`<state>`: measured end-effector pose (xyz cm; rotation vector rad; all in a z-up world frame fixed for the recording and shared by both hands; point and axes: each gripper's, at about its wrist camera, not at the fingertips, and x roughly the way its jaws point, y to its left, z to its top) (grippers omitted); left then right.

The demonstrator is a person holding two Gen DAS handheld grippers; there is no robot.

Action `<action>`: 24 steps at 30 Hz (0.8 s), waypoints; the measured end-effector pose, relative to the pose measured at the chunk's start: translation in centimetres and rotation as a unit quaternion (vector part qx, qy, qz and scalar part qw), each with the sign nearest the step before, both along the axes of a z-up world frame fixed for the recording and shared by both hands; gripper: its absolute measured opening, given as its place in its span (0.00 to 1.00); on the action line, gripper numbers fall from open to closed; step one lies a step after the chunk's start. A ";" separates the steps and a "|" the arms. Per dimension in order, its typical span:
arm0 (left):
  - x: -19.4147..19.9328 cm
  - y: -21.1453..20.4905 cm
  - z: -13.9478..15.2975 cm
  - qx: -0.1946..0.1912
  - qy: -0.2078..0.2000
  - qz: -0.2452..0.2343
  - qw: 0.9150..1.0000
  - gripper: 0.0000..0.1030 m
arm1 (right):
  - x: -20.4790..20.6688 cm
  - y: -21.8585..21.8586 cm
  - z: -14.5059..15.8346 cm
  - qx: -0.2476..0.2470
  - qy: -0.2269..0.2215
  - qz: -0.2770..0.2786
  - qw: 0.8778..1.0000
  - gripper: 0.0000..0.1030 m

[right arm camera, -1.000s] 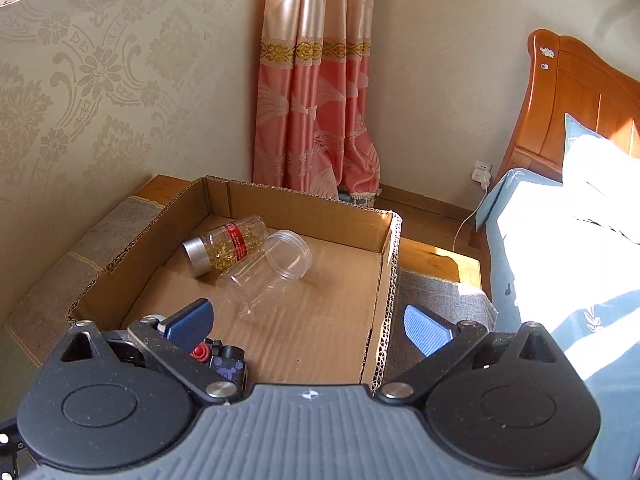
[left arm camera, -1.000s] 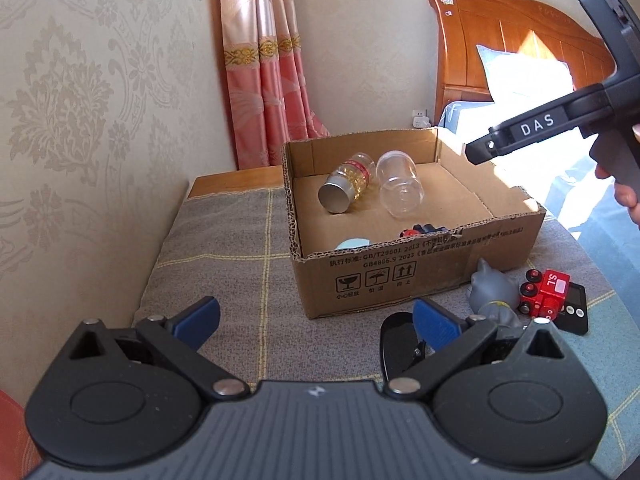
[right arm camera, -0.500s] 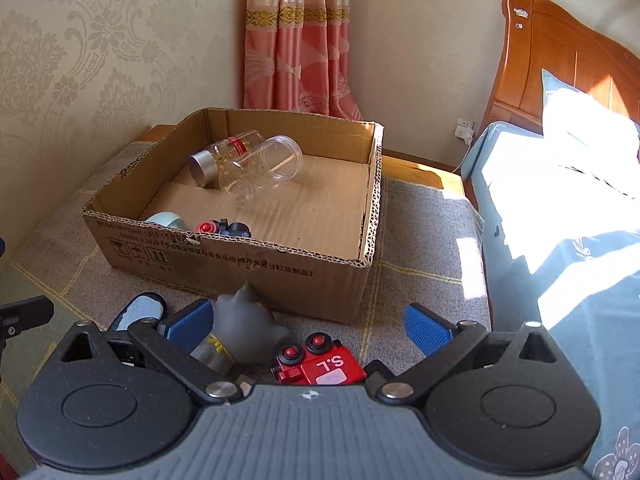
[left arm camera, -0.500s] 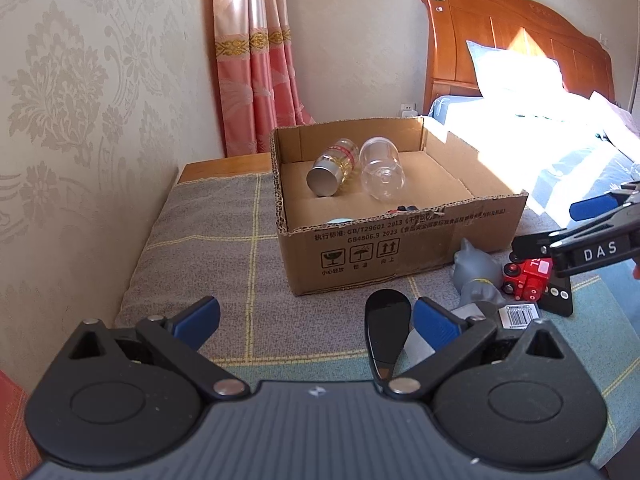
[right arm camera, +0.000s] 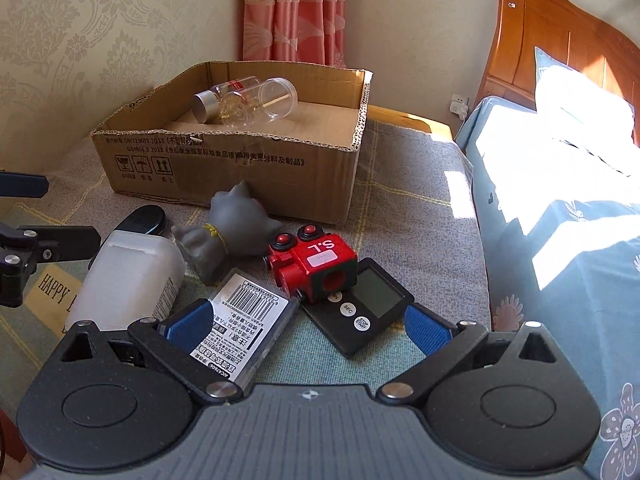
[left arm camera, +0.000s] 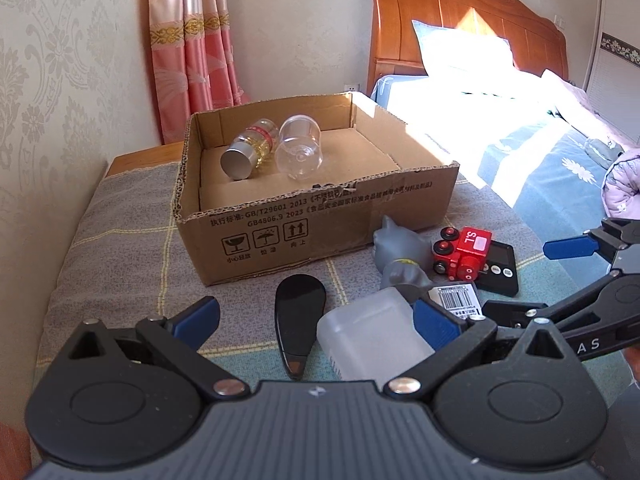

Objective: Organize rigid objects
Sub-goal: 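Move both open tools back toward the remaining items on the blanket, then grasp the white translucent plastic container with the left tool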

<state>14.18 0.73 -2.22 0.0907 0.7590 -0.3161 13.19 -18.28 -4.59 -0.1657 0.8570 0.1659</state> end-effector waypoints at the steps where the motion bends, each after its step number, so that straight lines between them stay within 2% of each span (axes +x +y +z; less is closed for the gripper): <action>1: 0.1 -0.4 -0.2 -0.001 0.004 -0.004 1.000 0.99 | -0.2 -0.2 -0.1 -0.001 0.001 0.000 1.000 1.00; 9: 1.1 -3.2 -1.6 0.000 0.030 -0.025 0.999 0.99 | -1.1 -1.3 -0.9 -0.010 0.005 0.018 1.000 1.00; 13: 1.3 -3.7 -2.7 0.018 0.042 -0.020 0.999 0.99 | -1.1 -1.6 -1.2 -0.006 0.008 0.023 1.000 1.00; 16: 1.1 -3.4 -3.2 0.034 0.049 -0.012 0.998 1.00 | -1.2 -1.7 -1.2 -0.004 0.008 0.024 1.000 1.00; 21: 0.2 -1.6 -3.3 0.026 0.053 -0.009 0.998 1.00 | -1.3 -1.5 -1.3 0.000 0.009 0.030 0.999 1.00; 24: -0.4 -0.6 -3.6 0.038 0.056 -0.004 0.998 1.00 | -1.5 -1.3 -1.3 -0.005 0.008 0.035 0.999 1.00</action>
